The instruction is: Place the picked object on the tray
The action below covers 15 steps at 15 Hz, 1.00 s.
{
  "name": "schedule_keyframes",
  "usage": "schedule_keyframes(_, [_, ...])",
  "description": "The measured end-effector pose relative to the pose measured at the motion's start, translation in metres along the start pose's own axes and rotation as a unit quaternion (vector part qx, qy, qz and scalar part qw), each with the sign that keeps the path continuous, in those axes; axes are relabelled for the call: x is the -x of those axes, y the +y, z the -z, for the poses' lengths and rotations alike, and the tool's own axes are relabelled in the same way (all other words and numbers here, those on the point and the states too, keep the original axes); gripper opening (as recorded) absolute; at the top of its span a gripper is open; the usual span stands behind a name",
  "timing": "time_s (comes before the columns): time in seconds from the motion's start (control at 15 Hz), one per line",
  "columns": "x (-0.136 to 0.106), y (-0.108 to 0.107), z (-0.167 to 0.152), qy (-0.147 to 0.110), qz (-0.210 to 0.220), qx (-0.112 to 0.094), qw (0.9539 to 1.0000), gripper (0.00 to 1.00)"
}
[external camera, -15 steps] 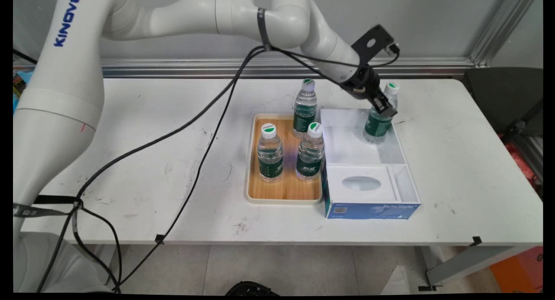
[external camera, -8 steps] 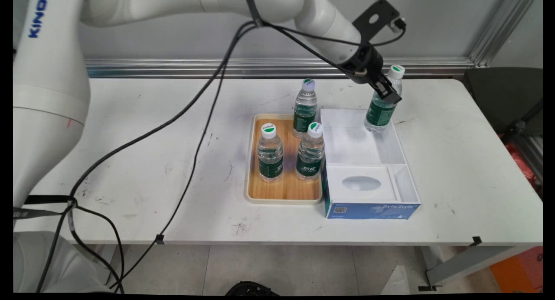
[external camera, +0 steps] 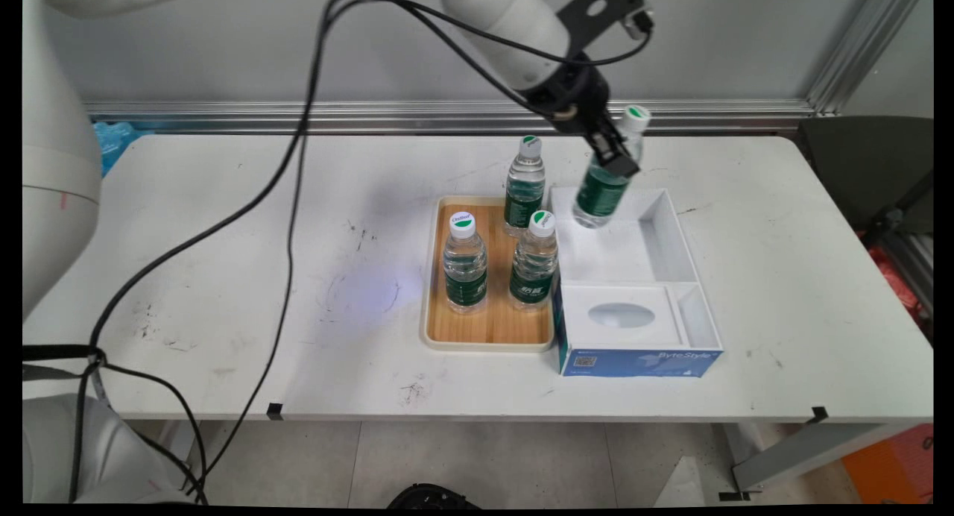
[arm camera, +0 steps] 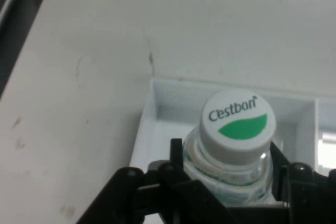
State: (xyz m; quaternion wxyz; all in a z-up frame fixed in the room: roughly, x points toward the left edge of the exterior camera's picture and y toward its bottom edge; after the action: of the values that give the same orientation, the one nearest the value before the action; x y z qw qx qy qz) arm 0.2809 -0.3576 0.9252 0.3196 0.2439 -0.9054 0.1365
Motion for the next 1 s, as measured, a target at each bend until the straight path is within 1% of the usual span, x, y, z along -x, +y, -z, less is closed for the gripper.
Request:
schedule_keyframes(0.27, [0.020,0.001,0.031,-0.030,-0.015,-0.010,0.9994,0.00])
schedule_keyframes(0.73, [0.054,0.005,0.070,-0.075,-0.016,-0.017,0.9969,0.00])
schedule_keyframes(1.0, [0.078,0.003,0.089,-0.095,-0.008,-0.035,0.9949,0.00])
